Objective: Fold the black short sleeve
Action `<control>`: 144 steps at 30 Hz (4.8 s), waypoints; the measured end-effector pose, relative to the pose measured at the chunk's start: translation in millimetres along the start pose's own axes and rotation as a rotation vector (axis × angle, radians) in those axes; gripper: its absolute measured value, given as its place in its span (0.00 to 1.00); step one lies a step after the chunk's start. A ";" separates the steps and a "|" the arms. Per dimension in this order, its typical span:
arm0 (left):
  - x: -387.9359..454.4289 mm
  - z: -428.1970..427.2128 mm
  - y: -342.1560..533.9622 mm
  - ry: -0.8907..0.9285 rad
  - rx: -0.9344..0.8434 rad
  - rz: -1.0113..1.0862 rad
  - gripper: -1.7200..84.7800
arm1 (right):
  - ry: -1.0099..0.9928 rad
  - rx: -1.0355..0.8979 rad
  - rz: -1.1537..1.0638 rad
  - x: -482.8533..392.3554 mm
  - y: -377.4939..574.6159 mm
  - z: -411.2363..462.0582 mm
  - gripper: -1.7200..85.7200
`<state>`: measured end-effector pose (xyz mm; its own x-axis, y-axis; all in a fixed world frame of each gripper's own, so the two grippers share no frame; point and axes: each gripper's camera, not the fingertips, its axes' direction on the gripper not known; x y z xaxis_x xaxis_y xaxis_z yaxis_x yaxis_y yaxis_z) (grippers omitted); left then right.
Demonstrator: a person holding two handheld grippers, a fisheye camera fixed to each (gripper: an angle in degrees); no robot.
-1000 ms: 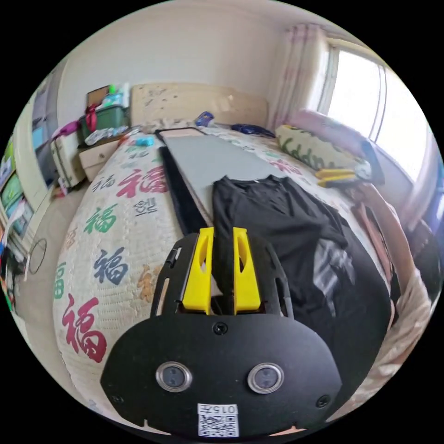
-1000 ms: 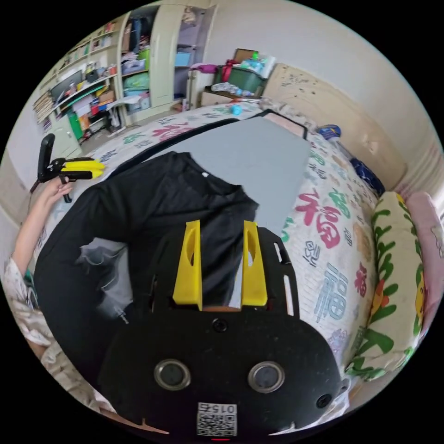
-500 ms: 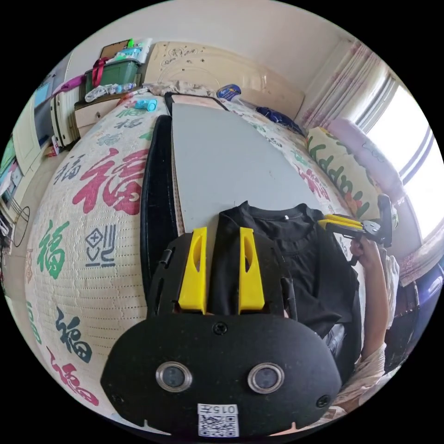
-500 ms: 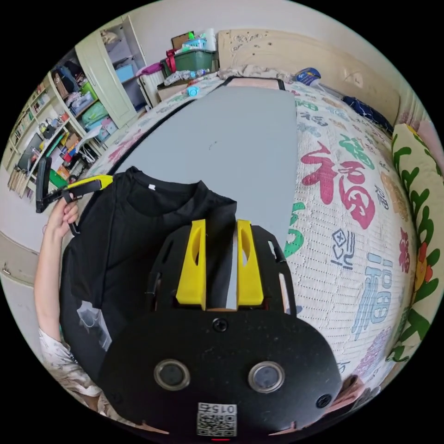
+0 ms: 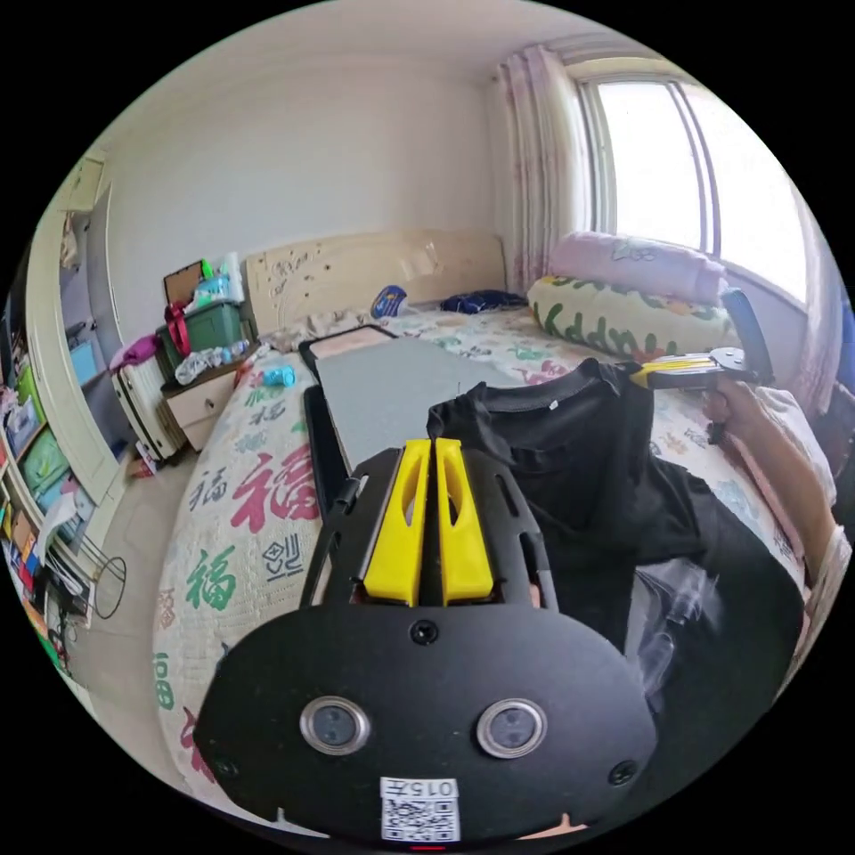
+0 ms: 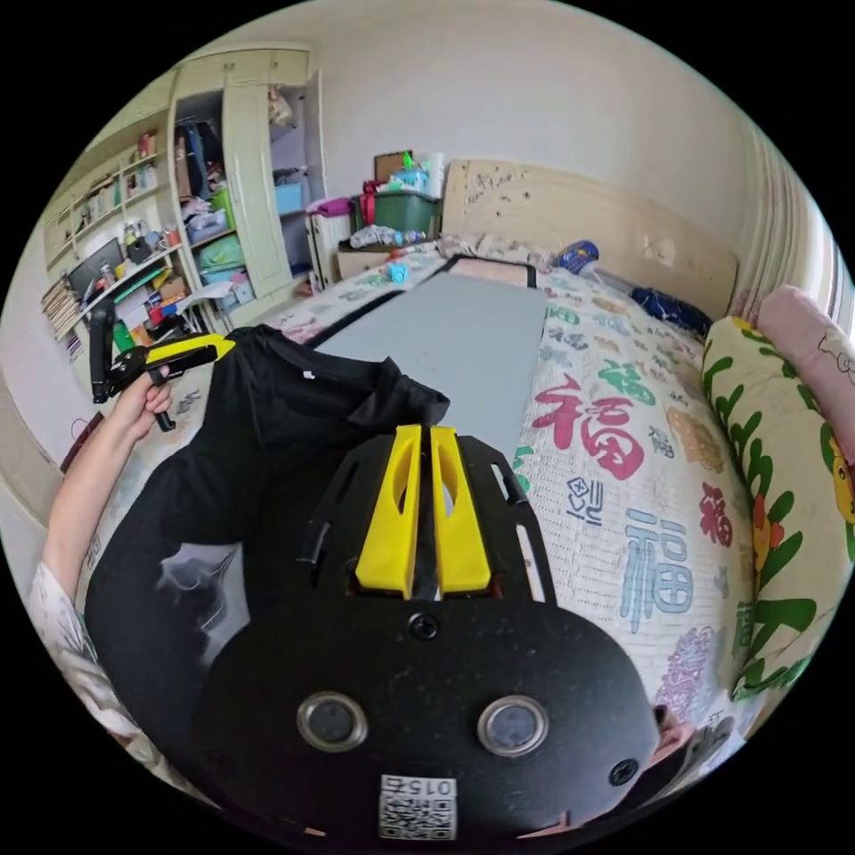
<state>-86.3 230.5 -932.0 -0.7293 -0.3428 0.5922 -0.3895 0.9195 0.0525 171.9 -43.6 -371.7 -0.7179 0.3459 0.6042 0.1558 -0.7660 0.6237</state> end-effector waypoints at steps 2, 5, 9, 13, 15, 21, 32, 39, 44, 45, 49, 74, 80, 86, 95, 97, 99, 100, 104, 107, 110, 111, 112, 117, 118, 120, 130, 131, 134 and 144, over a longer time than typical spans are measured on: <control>22.6 -50.3 10.0 0.020 0.069 0.048 0.02 | -0.029 0.056 -0.049 -16.7 30.5 -66.6 0.02; 67.6 -144.5 42.5 0.065 0.168 0.145 0.02 | -0.085 0.125 -0.138 -50.9 96.2 -174.6 0.02; 140.1 -268.8 129.3 0.083 0.270 0.284 0.02 | -0.147 0.162 -0.268 -102.4 215.6 -296.5 0.02; 200.3 -335.0 235.3 0.158 0.286 0.378 0.02 | -0.266 0.118 -0.339 -133.0 331.8 -348.2 0.02; 239.1 -347.2 310.9 0.212 0.255 0.445 0.02 | -0.326 0.044 -0.391 -147.9 403.2 -354.8 0.02; 291.0 -317.6 420.0 0.286 0.157 0.501 0.02 | -0.372 -0.124 -0.450 -147.2 490.8 -338.2 0.04; 252.2 -333.7 422.2 0.294 0.252 0.408 0.02 | -0.372 0.026 -0.340 -27.5 434.3 -392.3 0.10; 80.7 -208.2 366.4 0.267 0.142 -0.394 0.11 | -0.275 0.007 0.266 153.8 303.5 -305.6 0.15; 31.3 -86.1 367.3 0.318 -0.105 -0.555 0.14 | -0.399 -0.088 0.420 223.2 256.3 -222.0 0.18; 26.1 -65.7 369.0 0.319 -0.141 -0.564 0.14 | -0.410 -0.115 0.429 232.0 248.3 -204.7 0.18; 19.4 -19.7 370.6 0.303 -0.204 -0.563 0.12 | -0.412 -0.142 0.458 255.2 232.7 -168.0 0.15; -10.6 55.9 338.8 0.363 -0.086 -0.433 0.08 | 0.028 0.116 0.300 287.3 285.8 -92.1 0.07; -14.5 46.8 320.1 0.391 -0.132 -0.354 0.11 | -0.005 0.247 -0.201 109.0 340.2 -135.4 0.09; -13.9 42.5 302.2 0.351 -0.199 -0.336 0.10 | -0.597 0.030 -0.579 -43.8 356.7 -104.7 0.11; -16.4 -5.1 267.5 0.307 -0.189 -0.275 0.02 | -0.517 -0.209 -0.795 -156.5 417.9 -1.7 0.13; -15.0 -16.7 258.6 0.285 -0.188 -0.251 0.02 | -0.456 -0.190 -0.791 -159.4 427.4 8.2 0.11; -15.5 -31.3 247.7 0.264 -0.190 -0.236 0.02 | -0.425 -0.194 -0.774 -156.9 437.0 17.8 0.06; -16.2 -35.7 245.1 0.258 -0.186 -0.234 0.02 | -0.417 -0.194 -0.770 -155.9 439.4 19.1 0.06; -25.0 -71.9 227.1 0.220 -0.137 -0.236 0.02 | -0.485 -0.177 -0.747 -145.9 452.8 16.4 0.03; -24.5 -88.9 210.2 0.150 -0.169 -0.205 0.02 | -0.488 -0.179 -0.743 -142.6 460.3 24.6 0.03; -18.5 -97.9 191.5 0.089 -0.231 -0.155 0.03 | -0.488 -0.235 -0.737 -139.4 458.7 40.2 0.05; -15.4 -101.0 183.8 0.065 -0.259 -0.130 0.03 | -0.496 -0.246 -0.730 -136.4 458.0 43.7 0.06; -13.8 -102.6 180.1 0.054 -0.273 -0.116 0.03 | -0.504 -0.250 -0.727 -134.7 458.0 44.7 0.06; -21.5 -136.8 152.6 0.029 -0.280 -0.077 0.05 | -0.527 -0.156 -0.690 -88.6 459.0 7.5 0.06; -24.0 -141.7 150.0 0.032 -0.277 -0.077 0.06 | -0.490 -0.112 -0.672 -75.5 458.5 -4.2 0.06; -34.8 -165.4 140.4 0.036 -0.249 -0.081 0.08 | -0.374 0.032 -0.555 -6.0 463.8 -55.1 0.08; -50.8 -299.3 80.9 -0.097 0.038 -0.088 0.09 | -0.062 -0.034 -0.205 212.2 602.2 -156.8 0.13; -45.2 -310.0 63.2 -0.092 0.010 -0.052 0.09 | -0.050 -0.051 -0.209 223.4 621.7 -155.4 0.14; -15.7 -332.3 12.8 -0.088 0.009 0.028 0.09 | -0.046 -0.023 -0.206 244.0 662.1 -144.9 0.14; 195.4 -250.6 -180.0 0.377 -0.124 0.341 0.11 | -0.139 0.109 -0.115 296.3 695.5 -115.9 0.09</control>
<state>-17.7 46.2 -624.2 -0.5407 0.0522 0.8396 -0.0788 0.9905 -0.1124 -11.0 -536.7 183.6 -0.6358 0.5052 0.5836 0.1556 -0.6566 0.7380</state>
